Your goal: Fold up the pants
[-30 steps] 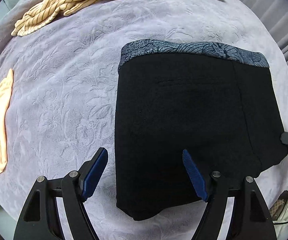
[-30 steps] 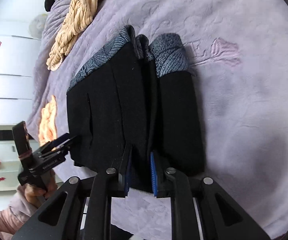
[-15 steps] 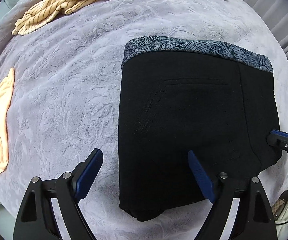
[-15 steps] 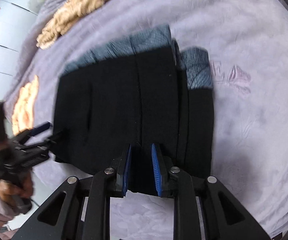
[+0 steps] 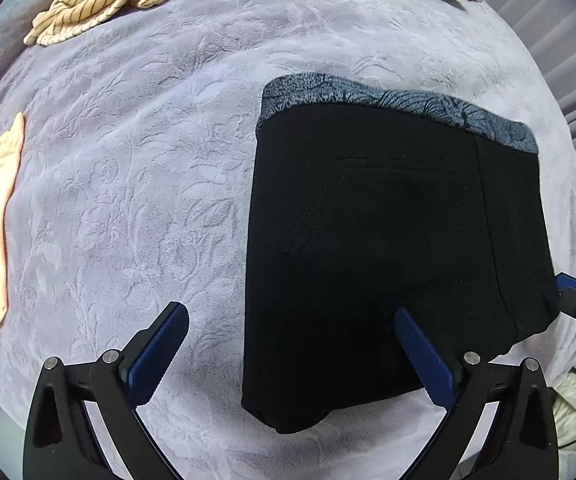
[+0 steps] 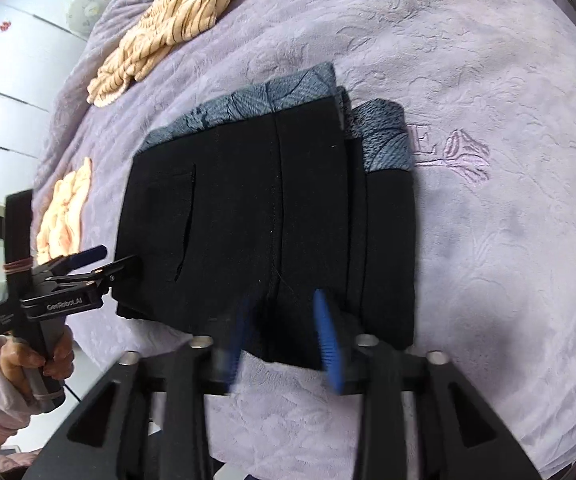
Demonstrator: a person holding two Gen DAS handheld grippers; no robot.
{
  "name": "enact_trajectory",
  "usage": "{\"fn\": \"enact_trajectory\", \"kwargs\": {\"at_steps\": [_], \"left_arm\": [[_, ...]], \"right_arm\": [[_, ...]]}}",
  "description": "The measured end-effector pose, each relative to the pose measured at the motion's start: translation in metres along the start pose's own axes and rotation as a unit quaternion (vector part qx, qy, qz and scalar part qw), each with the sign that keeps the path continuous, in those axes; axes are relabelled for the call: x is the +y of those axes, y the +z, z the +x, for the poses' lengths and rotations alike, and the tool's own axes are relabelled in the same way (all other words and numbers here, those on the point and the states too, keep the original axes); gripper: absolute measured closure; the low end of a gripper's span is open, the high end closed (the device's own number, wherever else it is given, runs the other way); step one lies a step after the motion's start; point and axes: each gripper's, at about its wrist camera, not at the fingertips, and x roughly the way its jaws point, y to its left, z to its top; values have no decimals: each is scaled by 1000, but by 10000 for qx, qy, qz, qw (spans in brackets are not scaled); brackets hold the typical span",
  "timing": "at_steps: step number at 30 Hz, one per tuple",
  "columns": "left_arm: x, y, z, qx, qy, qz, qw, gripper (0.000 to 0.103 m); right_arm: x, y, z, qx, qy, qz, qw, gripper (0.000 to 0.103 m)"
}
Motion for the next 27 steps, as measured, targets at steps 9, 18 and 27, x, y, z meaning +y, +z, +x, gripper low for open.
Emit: {"fn": "enact_trajectory", "kwargs": {"at_steps": [9, 18, 27], "left_arm": [[19, 25, 6, 110, -486, -296, 9983, 0], [5, 30, 3, -48, -164, -353, 9992, 0], [15, 46, 18, 170, -307, -568, 9978, 0]], "right_arm": [[-63, 1, -16, -26, 308, 734, 9968, 26], [-66, 9, -14, -141, 601, 946, 9936, 26], [-46, 35, 10, 87, 939, 670, 9933, 49]]}}
